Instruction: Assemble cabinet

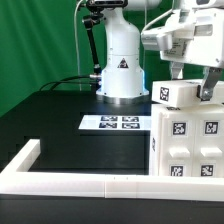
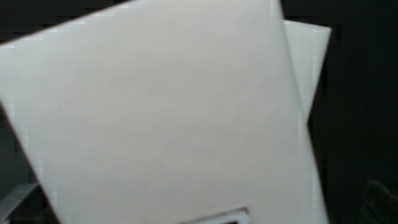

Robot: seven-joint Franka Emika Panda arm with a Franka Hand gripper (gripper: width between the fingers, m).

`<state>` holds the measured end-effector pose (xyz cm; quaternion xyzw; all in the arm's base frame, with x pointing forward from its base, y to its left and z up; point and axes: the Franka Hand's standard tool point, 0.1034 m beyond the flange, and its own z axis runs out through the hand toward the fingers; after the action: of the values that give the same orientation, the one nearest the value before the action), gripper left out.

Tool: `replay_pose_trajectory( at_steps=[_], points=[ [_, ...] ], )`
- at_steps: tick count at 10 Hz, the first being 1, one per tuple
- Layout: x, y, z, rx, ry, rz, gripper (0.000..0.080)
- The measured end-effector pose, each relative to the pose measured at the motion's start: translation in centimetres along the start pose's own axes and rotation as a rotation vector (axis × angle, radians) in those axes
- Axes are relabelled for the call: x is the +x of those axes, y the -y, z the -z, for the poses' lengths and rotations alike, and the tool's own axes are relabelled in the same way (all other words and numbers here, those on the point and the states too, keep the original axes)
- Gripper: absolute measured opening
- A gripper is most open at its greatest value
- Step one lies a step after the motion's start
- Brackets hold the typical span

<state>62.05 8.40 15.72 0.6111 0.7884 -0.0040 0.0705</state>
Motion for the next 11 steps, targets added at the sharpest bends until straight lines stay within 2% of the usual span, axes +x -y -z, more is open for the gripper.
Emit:
replay_pose_trajectory(
  at_steps=[1, 2, 6, 11],
  points=[
    [-0.09, 0.01, -0.02, 0.0, 0.0, -0.002, 0.0658],
    [-0.15, 0.03, -0.03, 0.0, 0.0, -0.003, 0.0555],
    [-0.75, 0.13, -0.11, 0.002, 0.0, -0.11, 0.0557],
    [-0.85, 0.24, -0.15, 0.0, -0.001, -0.659, 0.0557]
  ],
)
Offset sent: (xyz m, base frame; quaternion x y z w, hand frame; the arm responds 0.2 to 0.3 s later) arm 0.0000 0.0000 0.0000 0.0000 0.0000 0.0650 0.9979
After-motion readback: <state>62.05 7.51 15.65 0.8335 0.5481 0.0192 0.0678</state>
